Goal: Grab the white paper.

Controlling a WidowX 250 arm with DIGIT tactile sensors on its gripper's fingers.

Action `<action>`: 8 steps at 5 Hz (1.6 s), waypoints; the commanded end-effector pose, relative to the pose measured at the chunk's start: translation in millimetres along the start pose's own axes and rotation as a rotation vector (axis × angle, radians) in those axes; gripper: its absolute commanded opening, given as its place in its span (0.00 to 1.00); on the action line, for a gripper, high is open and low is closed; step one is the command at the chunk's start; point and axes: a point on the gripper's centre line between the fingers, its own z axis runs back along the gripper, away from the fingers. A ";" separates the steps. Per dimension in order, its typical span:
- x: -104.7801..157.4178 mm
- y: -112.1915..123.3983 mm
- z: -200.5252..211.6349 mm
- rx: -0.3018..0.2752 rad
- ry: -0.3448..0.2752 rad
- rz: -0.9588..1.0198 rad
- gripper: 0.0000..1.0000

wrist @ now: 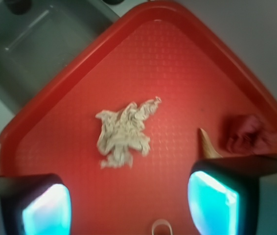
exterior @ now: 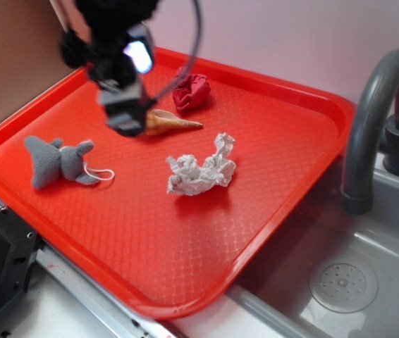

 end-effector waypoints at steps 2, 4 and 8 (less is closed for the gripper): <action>7.2 -12.7 -65.6 0.052 0.132 0.043 1.00; -1.5 -7.0 -107.8 0.024 0.233 0.038 1.00; -0.8 -1.4 -102.1 0.015 0.201 0.110 0.00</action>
